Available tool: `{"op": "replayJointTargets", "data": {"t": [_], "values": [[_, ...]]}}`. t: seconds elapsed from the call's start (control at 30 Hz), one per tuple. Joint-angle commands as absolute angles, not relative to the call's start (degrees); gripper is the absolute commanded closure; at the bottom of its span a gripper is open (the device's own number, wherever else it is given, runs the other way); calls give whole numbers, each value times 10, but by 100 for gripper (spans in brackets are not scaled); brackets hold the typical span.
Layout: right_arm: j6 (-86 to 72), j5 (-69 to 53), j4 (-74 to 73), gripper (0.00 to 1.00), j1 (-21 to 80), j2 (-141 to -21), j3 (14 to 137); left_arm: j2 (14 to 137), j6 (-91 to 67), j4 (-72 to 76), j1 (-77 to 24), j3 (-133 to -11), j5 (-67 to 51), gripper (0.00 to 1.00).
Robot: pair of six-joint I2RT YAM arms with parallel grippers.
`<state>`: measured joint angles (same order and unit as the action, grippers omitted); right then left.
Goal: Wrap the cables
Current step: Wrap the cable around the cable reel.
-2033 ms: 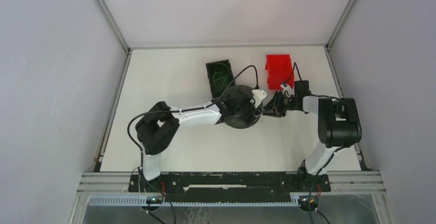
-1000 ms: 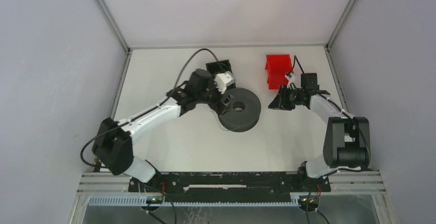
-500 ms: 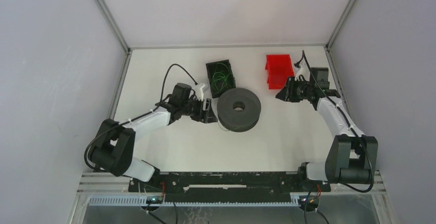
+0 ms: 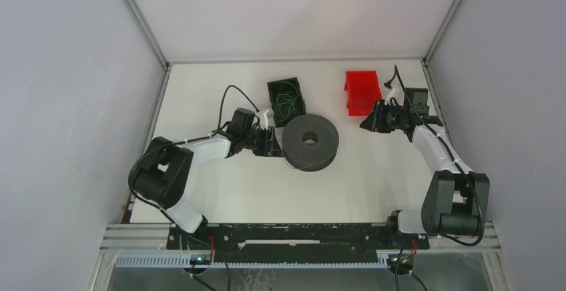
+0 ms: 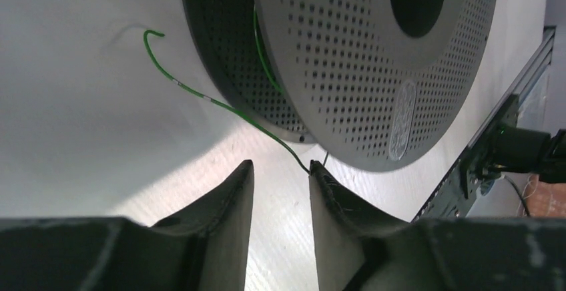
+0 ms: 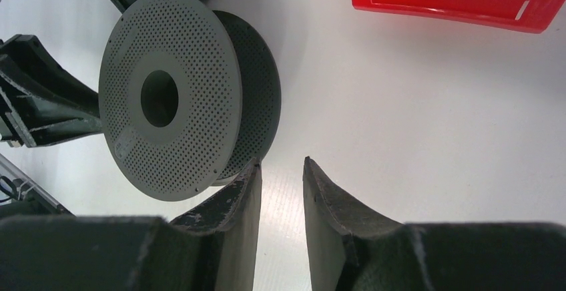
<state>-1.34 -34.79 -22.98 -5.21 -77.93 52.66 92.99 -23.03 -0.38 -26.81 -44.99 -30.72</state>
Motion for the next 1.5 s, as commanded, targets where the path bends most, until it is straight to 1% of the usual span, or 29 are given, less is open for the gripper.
{"op": "replayJointTargets", "data": {"t": [0.0,0.23,0.4,0.6,0.97,1.1,1.17,1.3,1.37,1.47], "values": [[-7,-363,-211,64,-58,-782,527,953,-261,48,-266,-494,-322,64],[-8,-381,-209,65,-69,-784,523,971,-247,51,-261,-512,-304,83],[-9,-392,-210,66,-80,-784,522,973,-220,51,-257,-527,-292,90],[-8,-400,-210,67,-85,-780,521,1007,-182,43,-257,-565,-302,99],[7,-419,-207,68,-84,-772,518,1025,-114,25,-250,-615,-309,100],[21,-421,-199,66,-49,-771,518,1043,-70,-17,-248,-659,-318,100],[32,-396,-193,64,-4,-771,520,1053,-47,-47,-246,-693,-322,100],[53,-292,-178,57,86,-787,538,1069,-8,-99,-246,-744,-322,100],[46,-264,-170,54,104,-814,557,1081,12,-130,-245,-774,-320,100],[40,-235,-172,52,117,-872,599,1105,34,-172,-246,-819,-321,100]]}}
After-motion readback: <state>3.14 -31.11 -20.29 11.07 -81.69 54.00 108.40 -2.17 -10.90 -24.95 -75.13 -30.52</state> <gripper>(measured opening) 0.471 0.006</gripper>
